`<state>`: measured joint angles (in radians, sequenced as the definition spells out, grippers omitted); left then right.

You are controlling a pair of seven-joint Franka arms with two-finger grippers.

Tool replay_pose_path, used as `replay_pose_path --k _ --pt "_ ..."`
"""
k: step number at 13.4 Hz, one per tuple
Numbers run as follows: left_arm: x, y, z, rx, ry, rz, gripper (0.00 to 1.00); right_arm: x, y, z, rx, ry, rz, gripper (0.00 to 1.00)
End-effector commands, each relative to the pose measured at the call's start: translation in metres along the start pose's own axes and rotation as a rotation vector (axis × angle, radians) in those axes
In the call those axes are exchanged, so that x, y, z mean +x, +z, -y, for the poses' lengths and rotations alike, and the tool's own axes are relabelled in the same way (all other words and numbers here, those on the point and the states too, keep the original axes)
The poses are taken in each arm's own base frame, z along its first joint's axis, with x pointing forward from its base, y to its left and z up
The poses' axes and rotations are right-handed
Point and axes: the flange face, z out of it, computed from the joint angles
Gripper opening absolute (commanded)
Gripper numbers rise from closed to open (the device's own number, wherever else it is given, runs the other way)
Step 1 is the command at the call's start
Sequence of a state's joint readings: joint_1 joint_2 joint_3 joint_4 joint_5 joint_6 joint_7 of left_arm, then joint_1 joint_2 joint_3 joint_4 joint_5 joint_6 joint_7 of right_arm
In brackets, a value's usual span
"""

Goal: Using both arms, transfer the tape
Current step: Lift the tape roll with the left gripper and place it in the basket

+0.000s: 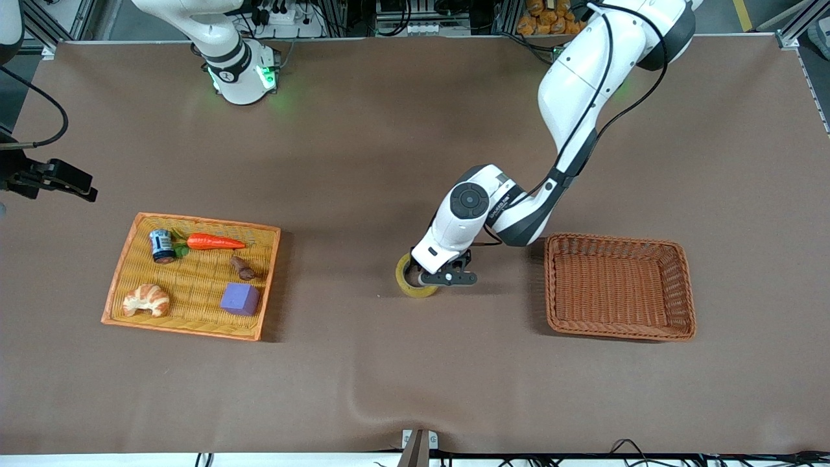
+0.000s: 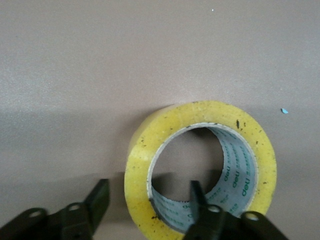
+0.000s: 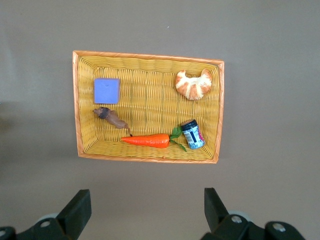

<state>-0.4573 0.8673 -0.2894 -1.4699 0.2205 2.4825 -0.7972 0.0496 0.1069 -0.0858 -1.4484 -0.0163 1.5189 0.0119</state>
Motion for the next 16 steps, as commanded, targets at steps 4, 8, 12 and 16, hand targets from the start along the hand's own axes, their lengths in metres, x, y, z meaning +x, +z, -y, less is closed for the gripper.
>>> replay_pose_path --k 4,8,12,16 --pt "0.018 -0.039 0.011 0.048 -0.018 -0.038 0.0 -0.013 -0.004 0.027 0.028 -0.048 0.029 1.0" --pt "0.06 -0.134 0.063 0.102 -0.074 -0.045 0.0 -0.013 -0.003 0.024 0.028 -0.044 0.032 1.0" --pt "0.07 -0.18 0.16 0.154 -0.062 -0.042 0.0 -0.018 -0.006 0.017 0.015 -0.011 0.043 1.0" --pt "0.091 -0.178 0.292 0.132 0.025 0.04 0.0 -0.03 -0.022 -0.024 0.02 0.063 0.02 1.0"
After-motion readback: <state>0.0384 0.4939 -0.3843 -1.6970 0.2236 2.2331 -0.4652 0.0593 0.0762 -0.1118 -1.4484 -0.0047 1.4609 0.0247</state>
